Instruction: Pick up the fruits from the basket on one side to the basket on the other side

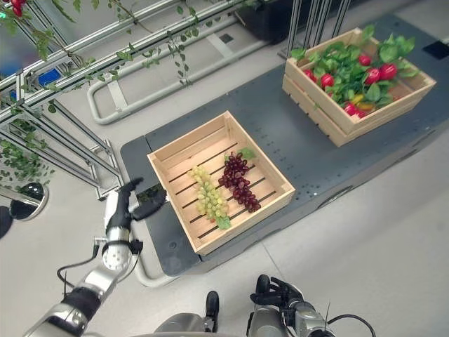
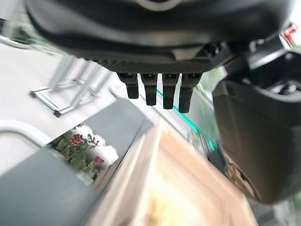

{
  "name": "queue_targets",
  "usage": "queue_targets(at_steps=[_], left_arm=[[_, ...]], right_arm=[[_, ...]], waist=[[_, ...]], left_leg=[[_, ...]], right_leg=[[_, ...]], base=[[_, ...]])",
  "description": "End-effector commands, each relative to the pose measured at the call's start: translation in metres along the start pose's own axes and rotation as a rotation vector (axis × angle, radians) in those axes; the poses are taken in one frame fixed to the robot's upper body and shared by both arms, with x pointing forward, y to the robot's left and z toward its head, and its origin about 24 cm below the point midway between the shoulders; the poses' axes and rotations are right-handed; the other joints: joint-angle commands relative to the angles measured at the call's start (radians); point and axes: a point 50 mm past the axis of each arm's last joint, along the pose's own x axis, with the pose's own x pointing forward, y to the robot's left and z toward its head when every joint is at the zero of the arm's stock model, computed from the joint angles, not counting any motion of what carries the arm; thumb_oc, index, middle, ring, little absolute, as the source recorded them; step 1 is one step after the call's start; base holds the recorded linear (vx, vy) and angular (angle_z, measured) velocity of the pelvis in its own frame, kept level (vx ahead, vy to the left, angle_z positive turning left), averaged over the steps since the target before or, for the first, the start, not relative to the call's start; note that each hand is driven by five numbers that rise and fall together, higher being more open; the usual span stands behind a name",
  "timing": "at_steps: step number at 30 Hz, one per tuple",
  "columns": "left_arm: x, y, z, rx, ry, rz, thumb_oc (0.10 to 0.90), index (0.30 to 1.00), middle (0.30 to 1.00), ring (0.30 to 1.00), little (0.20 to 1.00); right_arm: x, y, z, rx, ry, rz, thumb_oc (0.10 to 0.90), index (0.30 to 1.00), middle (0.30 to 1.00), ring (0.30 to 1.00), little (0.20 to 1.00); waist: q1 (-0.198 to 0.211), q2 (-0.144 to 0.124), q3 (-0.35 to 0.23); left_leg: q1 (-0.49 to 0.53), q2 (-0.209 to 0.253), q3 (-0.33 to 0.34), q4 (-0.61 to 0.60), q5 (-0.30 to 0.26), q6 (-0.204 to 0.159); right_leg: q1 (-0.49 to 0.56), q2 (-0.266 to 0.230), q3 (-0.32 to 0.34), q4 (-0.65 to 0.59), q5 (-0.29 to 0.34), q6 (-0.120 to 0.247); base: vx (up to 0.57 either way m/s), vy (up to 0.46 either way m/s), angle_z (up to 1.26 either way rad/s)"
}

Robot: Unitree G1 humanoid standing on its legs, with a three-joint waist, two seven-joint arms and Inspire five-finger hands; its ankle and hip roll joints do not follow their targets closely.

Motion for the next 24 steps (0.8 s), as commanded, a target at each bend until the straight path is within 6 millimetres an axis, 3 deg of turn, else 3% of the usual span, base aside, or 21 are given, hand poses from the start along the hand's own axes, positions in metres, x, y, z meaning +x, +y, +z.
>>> queue_targets(at_steps=[1, 5, 9, 13, 18, 24], left_arm=[[0.03, -0.009, 0.058, -0.087, -0.153, 0.068, 0.8, 0.9, 0.9, 0.9, 0.9], [0.043, -0.013, 0.084, -0.113, -0.193, 0.086, 0.8, 0.9, 0.9, 0.9, 0.9], [0.06, -0.003, 0.123, -0.078, -0.29, 0.124, 0.8, 0.9, 0.9, 0.9, 0.9], [0.074, 0.006, 0.169, -0.049, -0.388, 0.171, 0.8, 0.9, 0.9, 0.9, 0.9], [0.081, 0.01, 0.19, -0.016, -0.394, 0.211, 0.8, 0.9, 0.9, 0.9, 0.9], [0.087, 0.016, 0.205, 0.017, -0.386, 0.234, 0.8, 0.9, 0.9, 0.9, 0.9]], right_arm=[[0.005, 0.003, 0.036, 0.037, -0.097, -0.031, 0.8, 0.9, 0.9, 0.9, 0.9], [0.006, -0.003, 0.061, 0.004, -0.149, -0.044, 0.8, 0.9, 0.9, 0.9, 0.9], [0.006, 0.0, 0.093, 0.025, -0.25, -0.028, 0.8, 0.9, 0.9, 0.9, 0.9], [-0.001, 0.009, 0.138, 0.092, -0.439, 0.006, 0.8, 0.9, 0.9, 0.9, 0.9], [-0.008, 0.027, 0.167, 0.089, -0.565, 0.058, 0.8, 0.9, 0.9, 0.9, 0.9], [-0.014, 0.047, 0.188, 0.083, -0.627, 0.093, 0.8, 0.9, 0.9, 0.9, 0.9]], waist=[[-0.051, -0.067, 0.066], [-0.074, -0.069, 0.11], [-0.084, -0.098, 0.168], [-0.09, -0.127, 0.247], [-0.09, -0.149, 0.249], [-0.091, -0.173, 0.249]], left_leg=[[-0.065, 0.041, 0.126, 0.053, 0.008, -0.043], [-0.129, 0.045, 0.135, 0.135, -0.009, -0.046], [-0.212, 0.046, 0.16, 0.218, -0.031, -0.038], [-0.32, 0.048, 0.167, 0.346, -0.067, -0.028], [-0.425, 0.055, 0.169, 0.436, -0.106, -0.026], [-0.518, 0.071, 0.179, 0.495, -0.123, -0.02]], right_leg=[[-0.001, -0.049, -0.023, 0.18, -0.19, -0.025], [-0.052, -0.052, 0.003, 0.216, -0.192, -0.035], [-0.136, -0.048, 0.018, 0.275, -0.195, -0.037], [-0.238, -0.055, 0.023, 0.392, -0.213, -0.039], [-0.336, -0.064, 0.024, 0.466, -0.237, -0.027], [-0.423, -0.061, 0.025, 0.514, -0.246, -0.019]], base=[[-0.1, 0.042, 0.67], [-0.07, 0.073, 0.18], [-0.12, 0.013, -0.18], [-0.14, -0.003, -0.02], [-0.04, 0.0, 0.05], [-0.01, -0.003, 0.01]])
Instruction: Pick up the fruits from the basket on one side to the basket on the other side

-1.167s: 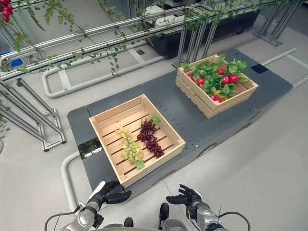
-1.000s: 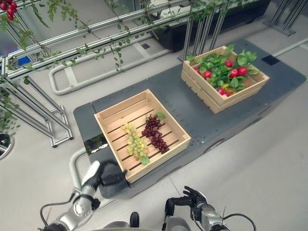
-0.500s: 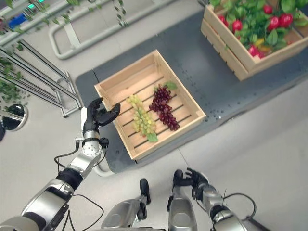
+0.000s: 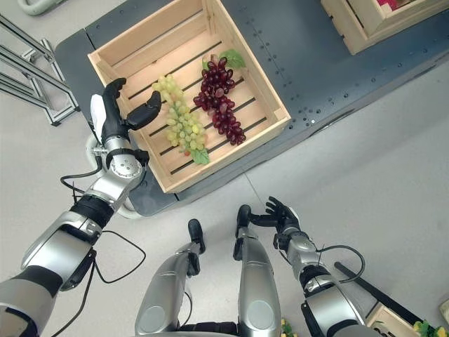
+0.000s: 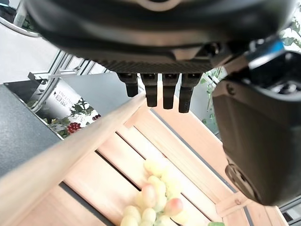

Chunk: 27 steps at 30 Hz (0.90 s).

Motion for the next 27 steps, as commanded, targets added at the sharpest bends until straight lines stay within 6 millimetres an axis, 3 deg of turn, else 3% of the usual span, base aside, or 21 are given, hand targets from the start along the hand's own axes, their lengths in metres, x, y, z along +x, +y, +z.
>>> queue_targets(at_steps=[1, 8, 13, 15, 16, 20, 27], left_arm=[[0.02, 0.01, 0.034, -0.019, -0.086, 0.018, 0.8, 0.9, 0.9, 0.9, 0.9], [0.031, 0.016, 0.038, 0.034, -0.083, 0.02, 0.8, 0.9, 0.9, 0.9, 0.9], [0.033, 0.014, 0.045, 0.287, -0.228, 0.003, 0.8, 0.9, 0.9, 0.9, 0.9], [0.034, 0.018, 0.052, 0.386, -0.316, 0.048, 0.8, 0.9, 0.9, 0.9, 0.9], [0.036, 0.027, 0.063, 0.403, -0.401, 0.181, 0.8, 0.9, 0.9, 0.9, 0.9], [0.032, 0.046, 0.072, 0.32, -0.548, 0.384, 0.8, 0.9, 0.9, 0.9, 0.9], [0.016, 0.042, 0.045, 0.383, -0.5, 0.453, 0.8, 0.9, 0.9, 0.9, 0.9]], right_arm=[[0.001, 0.02, 0.007, 0.048, -0.073, 0.016, 0.8, 0.9, 0.9, 0.9, 0.9], [0.003, 0.027, 0.011, 0.048, -0.068, 0.015, 0.8, 0.9, 0.9, 0.9, 0.9], [0.003, 0.024, 0.005, 0.043, -0.035, -0.004, 0.8, 0.9, 0.9, 0.9, 0.9], [0.003, 0.019, 0.002, 0.042, -0.023, -0.011, 0.8, 0.9, 0.9, 0.9, 0.9], [0.003, 0.016, 0.005, 0.039, -0.028, -0.013, 0.8, 0.9, 0.9, 0.9, 0.9], [-0.002, 0.008, -0.008, 0.054, -0.012, -0.029, 0.8, 0.9, 0.9, 0.9, 0.9], [-0.005, 0.012, -0.02, 0.084, 0.014, -0.034, 0.8, 0.9, 0.9, 0.9, 0.9]], waist=[[-0.012, -0.04, -0.016], [-0.016, -0.072, -0.016], [-0.019, -0.084, -0.016], [-0.018, -0.083, -0.016], [-0.016, -0.083, -0.016], [-0.006, -0.08, -0.016], [0.022, -0.071, -0.016]], left_leg=[[-0.093, 0.038, 0.043, 0.155, -0.093, -0.031], [-0.176, 0.066, 0.037, 0.24, -0.129, -0.017], [-0.199, 0.076, 0.039, 0.264, -0.142, -0.012], [-0.201, 0.077, 0.039, 0.265, -0.143, -0.013], [-0.222, 0.077, 0.046, 0.261, -0.125, -0.005], [-0.223, 0.075, 0.042, 0.267, -0.135, -0.004], [-0.202, 0.054, 0.021, 0.254, -0.137, -0.004]], right_leg=[[0.012, -0.01, 0.01, 0.103, -0.14, 0.038], [-0.075, -0.013, 0.025, 0.193, -0.165, 0.034], [-0.1, -0.015, 0.032, 0.21, -0.166, 0.036], [-0.103, -0.014, 0.033, 0.206, -0.161, 0.037], [-0.126, -0.015, 0.031, 0.199, -0.142, 0.029], [-0.128, -0.018, 0.032, 0.205, -0.145, 0.03], [-0.109, -0.032, 0.015, 0.208, -0.145, 0.038]], base=[[-0.02, -0.014, 0.04], [0.0, -0.008, -0.02], [0.0, 0.0, 0.0], [0.0, 0.011, 0.02], [-0.02, 0.013, 0.04], [0.01, -0.005, 0.0], [0.01, -0.014, 0.01]])
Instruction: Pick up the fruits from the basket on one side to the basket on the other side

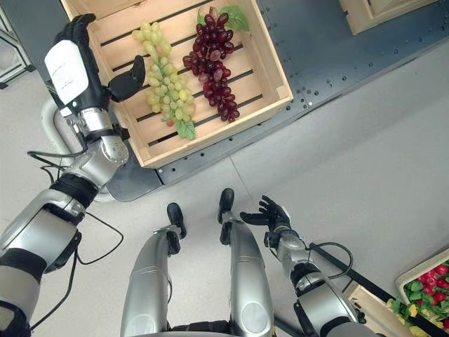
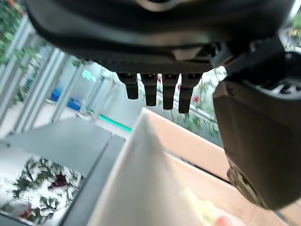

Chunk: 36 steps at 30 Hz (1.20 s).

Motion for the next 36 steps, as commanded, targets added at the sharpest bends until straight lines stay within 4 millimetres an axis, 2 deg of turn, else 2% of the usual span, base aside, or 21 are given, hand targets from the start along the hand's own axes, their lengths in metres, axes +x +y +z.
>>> queue_targets(at_steps=[1, 5, 8, 12, 21, 26, 29, 32, 36], left_arm=[[0.009, 0.014, 0.013, 0.003, -0.08, 0.159, 0.8, 0.9, 0.9, 0.9, 0.9], [0.005, 0.024, 0.0, 0.054, -0.103, 0.215, 0.8, 0.9, 0.9, 0.9, 0.9], [0.007, 0.033, 0.001, 0.062, -0.177, 0.258, 0.8, 0.9, 0.9, 0.9, 0.9], [0.016, 0.052, 0.022, 0.075, -0.384, 0.338, 0.8, 0.9, 0.9, 0.9, 0.9], [0.029, 0.07, 0.076, 0.121, -0.705, 0.385, 0.8, 0.9, 0.9, 0.9, 0.9], [0.037, 0.07, 0.098, 0.226, -0.841, 0.318, 0.8, 0.9, 0.9, 0.9, 0.9], [0.041, 0.066, 0.105, 0.306, -0.884, 0.253, 0.8, 0.9, 0.9, 0.9, 0.9], [0.045, 0.057, 0.104, 0.435, -0.909, 0.145, 0.8, 0.9, 0.9, 0.9, 0.9], [0.05, 0.043, 0.094, 0.645, -0.954, -0.004, 0.8, 0.9, 0.9, 0.9, 0.9]], right_arm=[[-0.005, -0.007, -0.003, 0.043, -0.039, -0.02, 0.8, 0.9, 0.9, 0.9, 0.9], [-0.008, -0.015, -0.009, 0.025, -0.027, -0.022, 0.8, 0.9, 0.9, 0.9, 0.9], [-0.011, -0.021, -0.014, 0.021, -0.02, -0.031, 0.8, 0.9, 0.9, 0.9, 0.9], [-0.016, -0.031, -0.021, 0.023, -0.012, -0.041, 0.8, 0.9, 0.9, 0.9, 0.9], [-0.017, -0.038, -0.022, 0.021, -0.002, -0.045, 0.8, 0.9, 0.9, 0.9, 0.9], [-0.017, -0.043, -0.021, 0.006, 0.011, -0.051, 0.8, 0.9, 0.9, 0.9, 0.9], [-0.018, -0.047, -0.021, -0.004, 0.02, -0.056, 0.8, 0.9, 0.9, 0.9, 0.9], [-0.017, -0.05, -0.019, -0.011, 0.025, -0.061, 0.8, 0.9, 0.9, 0.9, 0.9], [-0.016, -0.053, -0.014, -0.017, 0.018, -0.063, 0.8, 0.9, 0.9, 0.9, 0.9]], waist=[[0.029, 0.029, -0.013], [0.034, 0.043, -0.013], [0.039, 0.054, -0.013], [0.046, 0.066, -0.013], [0.034, 0.075, -0.013], [0.017, 0.069, -0.013], [0.006, 0.066, -0.013], [-0.007, 0.063, -0.013], [-0.025, 0.064, -0.013]], left_leg=[[0.039, 0.009, 0.02, -0.018, -0.029, -0.033], [0.073, -0.001, 0.013, -0.039, -0.02, -0.034], [0.092, -0.008, 0.009, -0.049, -0.016, -0.034], [0.11, -0.015, 0.003, -0.048, -0.02, -0.032], [0.136, -0.021, 0.009, -0.053, -0.024, -0.029], [0.141, -0.011, 0.031, -0.051, -0.024, -0.029], [0.137, -0.005, 0.041, -0.044, -0.026, -0.028], [0.133, 0.002, 0.056, -0.045, -0.024, -0.028], [0.13, 0.009, 0.072, -0.047, -0.022, -0.029]], right_leg=[[0.066, -0.022, 0.012, 0.068, -0.12, 0.043], [0.101, -0.024, 0.011, 0.045, -0.114, 0.047], [0.119, -0.026, 0.009, 0.036, -0.11, 0.048], [0.137, -0.032, 0.004, 0.038, -0.11, 0.048], [0.151, -0.029, 0.011, 0.039, -0.104, 0.052], [0.15, -0.022, 0.017, 0.033, -0.095, 0.057], [0.142, -0.019, 0.021, 0.035, -0.091, 0.06], [0.134, -0.015, 0.027, 0.028, -0.083, 0.064], [0.125, -0.011, 0.035, 0.018, -0.074, 0.07]], base=[[0.0, 0.0, 0.0], [0.02, 0.036, 0.03], [0.01, 0.019, 0.04], [0.0, -0.003, 0.07], [0.0, 0.001, 0.0], [-0.01, 0.006, -0.04], [0.0, 0.011, -0.04], [0.0, 0.005, -0.01], [0.03, 0.022, -0.11]])
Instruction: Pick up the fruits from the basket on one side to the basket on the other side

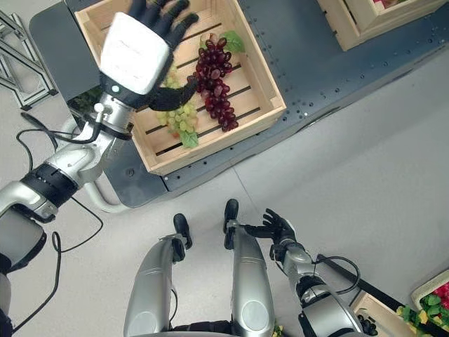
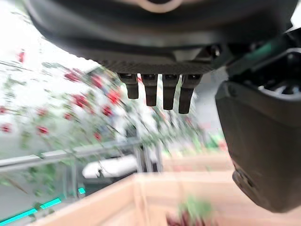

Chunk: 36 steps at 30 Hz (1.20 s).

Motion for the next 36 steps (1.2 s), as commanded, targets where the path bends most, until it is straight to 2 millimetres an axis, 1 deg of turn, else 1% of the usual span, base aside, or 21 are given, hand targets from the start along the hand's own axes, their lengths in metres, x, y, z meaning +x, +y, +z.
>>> queue_targets(at_steps=[1, 5, 9, 15, 18, 22, 27, 32, 36], left_arm=[[0.025, 0.028, -0.042, 0.193, 0.023, 0.025, 0.8, 0.9, 0.9, 0.9, 0.9], [0.018, 0.013, -0.049, 0.318, -0.06, -0.157, 0.8, 0.9, 0.9, 0.9, 0.9], [0.014, 0.003, -0.062, 0.416, -0.049, -0.322, 0.8, 0.9, 0.9, 0.9, 0.9], [0.009, 0.001, -0.082, 0.473, 0.039, -0.413, 0.8, 0.9, 0.9, 0.9, 0.9], [0.007, 0.002, -0.092, 0.492, 0.089, -0.424, 0.8, 0.9, 0.9, 0.9, 0.9], [0.002, 0.002, -0.099, 0.531, 0.104, -0.435, 0.8, 0.9, 0.9, 0.9, 0.9], [0.001, 0.0, -0.097, 0.561, 0.046, -0.42, 0.8, 0.9, 0.9, 0.9, 0.9], [0.007, 0.002, -0.091, 0.558, -0.041, -0.394, 0.8, 0.9, 0.9, 0.9, 0.9], [0.008, 0.0, -0.085, 0.532, -0.132, -0.438, 0.8, 0.9, 0.9, 0.9, 0.9]], right_arm=[[-0.004, -0.026, 0.01, -0.039, -0.04, -0.022, 0.8, 0.9, 0.9, 0.9, 0.9], [-0.005, -0.029, 0.013, -0.051, -0.041, -0.023, 0.8, 0.9, 0.9, 0.9, 0.9], [-0.004, -0.033, 0.017, -0.052, -0.044, -0.029, 0.8, 0.9, 0.9, 0.9, 0.9], [-0.003, -0.033, 0.024, -0.049, -0.062, -0.026, 0.8, 0.9, 0.9, 0.9, 0.9], [-0.003, -0.033, 0.025, -0.042, -0.07, -0.021, 0.8, 0.9, 0.9, 0.9, 0.9], [-0.003, -0.028, 0.027, -0.039, -0.079, -0.008, 0.8, 0.9, 0.9, 0.9, 0.9], [-0.002, -0.026, 0.028, -0.034, -0.085, 0.003, 0.8, 0.9, 0.9, 0.9, 0.9], [-0.002, -0.024, 0.031, -0.03, -0.106, 0.015, 0.8, 0.9, 0.9, 0.9, 0.9], [-0.002, -0.023, 0.035, -0.028, -0.125, 0.014, 0.8, 0.9, 0.9, 0.9, 0.9]], waist=[[-0.022, 0.043, -0.013], [-0.04, 0.048, -0.013], [-0.05, 0.053, -0.013], [-0.053, 0.056, -0.013], [-0.051, 0.057, -0.013], [-0.048, 0.055, -0.013], [-0.047, 0.056, -0.013], [-0.048, 0.055, -0.013], [-0.052, 0.055, -0.013]], left_leg=[[0.049, 0.019, 0.037, -0.023, -0.04, -0.034], [0.041, 0.026, 0.051, -0.019, -0.039, -0.037], [0.03, 0.029, 0.059, -0.015, -0.037, -0.04], [0.005, 0.032, 0.064, -0.011, -0.035, -0.044], [-0.011, 0.032, 0.063, -0.013, -0.032, -0.045], [-0.028, 0.029, 0.06, -0.016, -0.028, -0.046], [-0.045, 0.029, 0.056, -0.013, -0.027, -0.045], [-0.065, 0.029, 0.054, -0.015, -0.022, -0.046], [-0.081, 0.029, 0.055, -0.019, -0.019, -0.046]], right_leg=[[0.079, 0.002, 0.013, -0.004, -0.063, 0.073], [0.067, 0.001, 0.024, -0.006, -0.059, 0.076], [0.057, -0.002, 0.031, -0.011, -0.054, 0.077], [0.034, -0.006, 0.033, -0.018, -0.048, 0.078], [0.02, -0.005, 0.031, -0.021, -0.045, 0.078], [0.006, -0.004, 0.028, -0.027, -0.041, 0.079], [-0.011, -0.004, 0.028, -0.019, -0.041, 0.078], [-0.03, -0.005, 0.024, -0.021, -0.035, 0.08], [-0.047, -0.003, 0.025, -0.029, -0.028, 0.082]], base=[[0.07, 0.049, -0.12], [0.03, 0.045, -0.07], [0.02, 0.03, -0.04], [0.0, 0.0, 0.0], [0.0, 0.0, 0.01], [0.0, 0.0, 0.0], [0.0, 0.0, 0.0], [0.0, 0.002, 0.01], [0.0, 0.0, 0.0]])
